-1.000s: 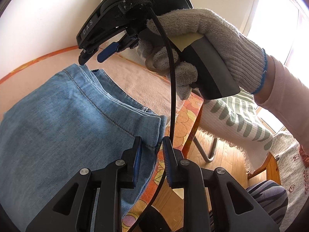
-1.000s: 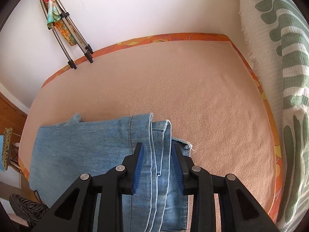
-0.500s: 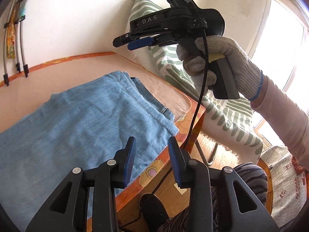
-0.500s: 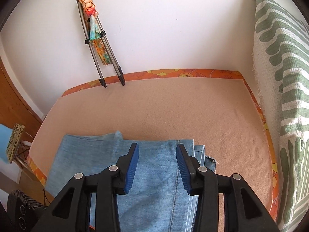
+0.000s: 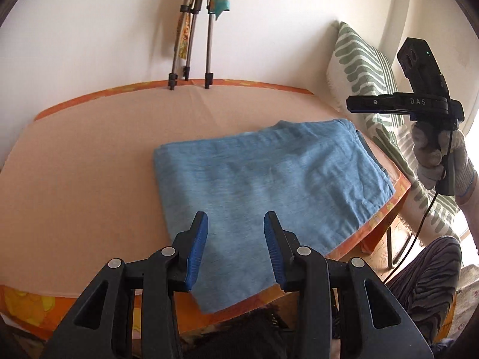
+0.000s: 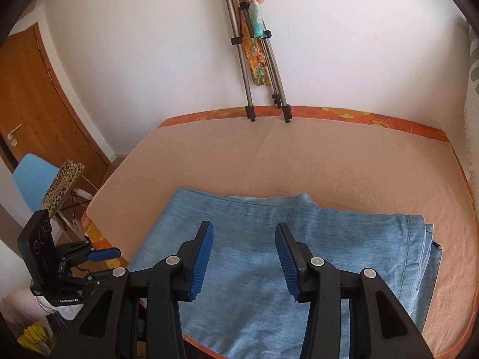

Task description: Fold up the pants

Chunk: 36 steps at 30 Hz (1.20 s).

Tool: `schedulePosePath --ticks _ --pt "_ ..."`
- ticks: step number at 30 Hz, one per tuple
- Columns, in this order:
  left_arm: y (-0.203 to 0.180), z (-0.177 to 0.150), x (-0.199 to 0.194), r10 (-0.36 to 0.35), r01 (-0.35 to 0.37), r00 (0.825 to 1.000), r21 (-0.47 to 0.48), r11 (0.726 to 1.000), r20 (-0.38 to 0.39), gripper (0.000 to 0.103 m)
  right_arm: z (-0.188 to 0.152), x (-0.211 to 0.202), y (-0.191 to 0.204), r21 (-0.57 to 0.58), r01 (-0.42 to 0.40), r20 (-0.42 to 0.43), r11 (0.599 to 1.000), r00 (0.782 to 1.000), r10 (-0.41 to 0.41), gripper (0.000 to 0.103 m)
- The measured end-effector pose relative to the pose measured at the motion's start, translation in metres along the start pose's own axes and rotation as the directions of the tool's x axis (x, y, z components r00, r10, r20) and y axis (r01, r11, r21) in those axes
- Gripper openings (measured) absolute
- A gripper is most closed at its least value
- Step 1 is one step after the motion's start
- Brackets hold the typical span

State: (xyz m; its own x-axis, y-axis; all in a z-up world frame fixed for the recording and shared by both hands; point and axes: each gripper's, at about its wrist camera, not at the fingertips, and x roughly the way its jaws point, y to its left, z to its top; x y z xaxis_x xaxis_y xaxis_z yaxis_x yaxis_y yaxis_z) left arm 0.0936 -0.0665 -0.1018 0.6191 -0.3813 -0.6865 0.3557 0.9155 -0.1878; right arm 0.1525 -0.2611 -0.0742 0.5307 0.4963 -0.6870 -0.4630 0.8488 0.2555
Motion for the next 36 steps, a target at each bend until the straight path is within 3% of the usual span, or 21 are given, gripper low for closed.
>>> schedulePosePath --ticks 5,8,12,16,18,22,28,34,36 --pt "0.030 -0.019 -0.012 0.039 -0.040 0.998 -0.013 0.999 -0.040 0.037 -0.023 0.031 0.037 -0.053 -0.065 -0.080 0.996 0.995 0.061 0.046" --pt "0.023 -0.036 -0.010 0.024 -0.021 0.997 0.038 0.999 -0.075 0.037 -0.040 0.048 0.056 -0.090 -0.078 -0.135 0.993 0.989 0.065 0.045" --pt "0.004 -0.063 0.006 0.056 -0.035 0.989 0.148 0.988 -0.135 0.038 -0.056 0.068 0.072 -0.147 -0.072 -0.188 0.986 0.981 0.043 0.045" --pt "-0.004 -0.076 0.023 0.102 -0.070 0.982 0.195 0.978 -0.162 0.038 -0.072 0.070 0.091 -0.204 -0.109 -0.227 0.973 0.972 0.061 0.048" --pt "-0.001 -0.072 0.026 0.127 -0.099 0.980 0.179 0.979 -0.152 0.038 -0.077 0.070 0.101 -0.232 -0.132 -0.241 0.964 0.968 0.074 0.048" --pt "0.015 -0.049 0.019 0.056 -0.047 0.990 0.067 0.997 -0.132 0.038 -0.084 0.072 0.121 -0.296 -0.148 -0.261 0.944 0.963 0.069 0.048" --pt "0.016 -0.032 0.021 0.045 -0.037 0.990 0.061 0.997 -0.135 0.038 -0.083 0.080 0.130 -0.317 -0.170 -0.261 0.933 0.961 0.087 0.048" --pt "0.024 -0.025 0.022 -0.016 0.017 0.989 0.009 1.000 -0.148 0.038 -0.088 0.096 0.142 -0.381 -0.150 -0.261 0.912 0.964 0.049 0.048" --pt "0.028 -0.023 0.022 -0.032 0.031 0.988 -0.009 0.999 -0.154 0.037 -0.090 0.104 0.147 -0.429 -0.106 -0.253 0.897 0.968 -0.006 0.046"
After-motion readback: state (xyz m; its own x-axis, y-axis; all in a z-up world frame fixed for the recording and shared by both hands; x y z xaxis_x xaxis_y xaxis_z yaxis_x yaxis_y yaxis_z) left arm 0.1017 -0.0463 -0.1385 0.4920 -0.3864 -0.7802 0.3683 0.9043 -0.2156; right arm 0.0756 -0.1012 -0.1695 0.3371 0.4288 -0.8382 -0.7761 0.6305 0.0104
